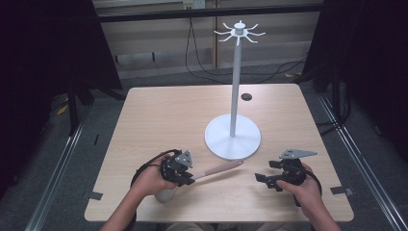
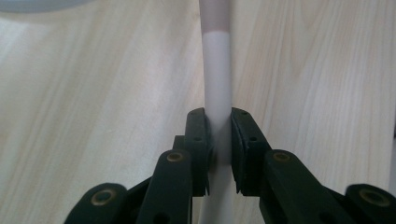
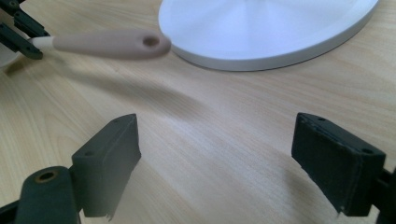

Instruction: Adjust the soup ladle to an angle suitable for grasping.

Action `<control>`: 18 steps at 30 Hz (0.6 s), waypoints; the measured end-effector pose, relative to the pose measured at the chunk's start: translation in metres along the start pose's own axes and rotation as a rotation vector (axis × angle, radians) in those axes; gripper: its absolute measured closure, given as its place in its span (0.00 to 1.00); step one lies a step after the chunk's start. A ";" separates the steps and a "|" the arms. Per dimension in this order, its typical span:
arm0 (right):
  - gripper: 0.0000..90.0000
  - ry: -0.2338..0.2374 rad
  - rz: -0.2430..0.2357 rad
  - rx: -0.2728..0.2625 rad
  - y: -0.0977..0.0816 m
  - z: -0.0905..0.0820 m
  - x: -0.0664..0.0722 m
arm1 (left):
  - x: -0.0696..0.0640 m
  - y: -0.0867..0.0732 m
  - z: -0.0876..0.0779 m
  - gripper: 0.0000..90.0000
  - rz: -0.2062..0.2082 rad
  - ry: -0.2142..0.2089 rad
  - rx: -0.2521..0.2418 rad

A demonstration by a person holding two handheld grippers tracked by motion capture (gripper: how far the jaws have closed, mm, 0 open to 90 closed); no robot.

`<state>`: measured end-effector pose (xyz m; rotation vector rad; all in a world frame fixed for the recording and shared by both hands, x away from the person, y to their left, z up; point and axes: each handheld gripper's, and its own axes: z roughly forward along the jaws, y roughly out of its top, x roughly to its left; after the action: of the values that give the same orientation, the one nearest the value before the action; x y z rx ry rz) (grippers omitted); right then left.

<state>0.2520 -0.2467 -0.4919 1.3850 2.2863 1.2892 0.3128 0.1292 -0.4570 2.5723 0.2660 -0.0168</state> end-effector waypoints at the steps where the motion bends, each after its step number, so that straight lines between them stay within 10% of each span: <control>1: 0.16 0.000 -0.002 -0.002 0.000 0.000 0.000 | 0.000 0.000 -0.002 0.87 -0.015 0.007 -0.021; 7: 0.16 0.022 -0.008 -0.026 0.004 0.001 0.007 | 0.001 0.002 -0.014 0.87 -0.059 0.037 -0.148; 18: 0.25 0.149 0.022 -0.128 0.022 0.013 0.029 | -0.001 0.016 -0.021 0.87 -0.081 0.050 -0.229</control>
<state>0.2565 -0.2121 -0.4758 1.3165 2.2400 1.5655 0.3139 0.1269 -0.4306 2.3359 0.3681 0.0452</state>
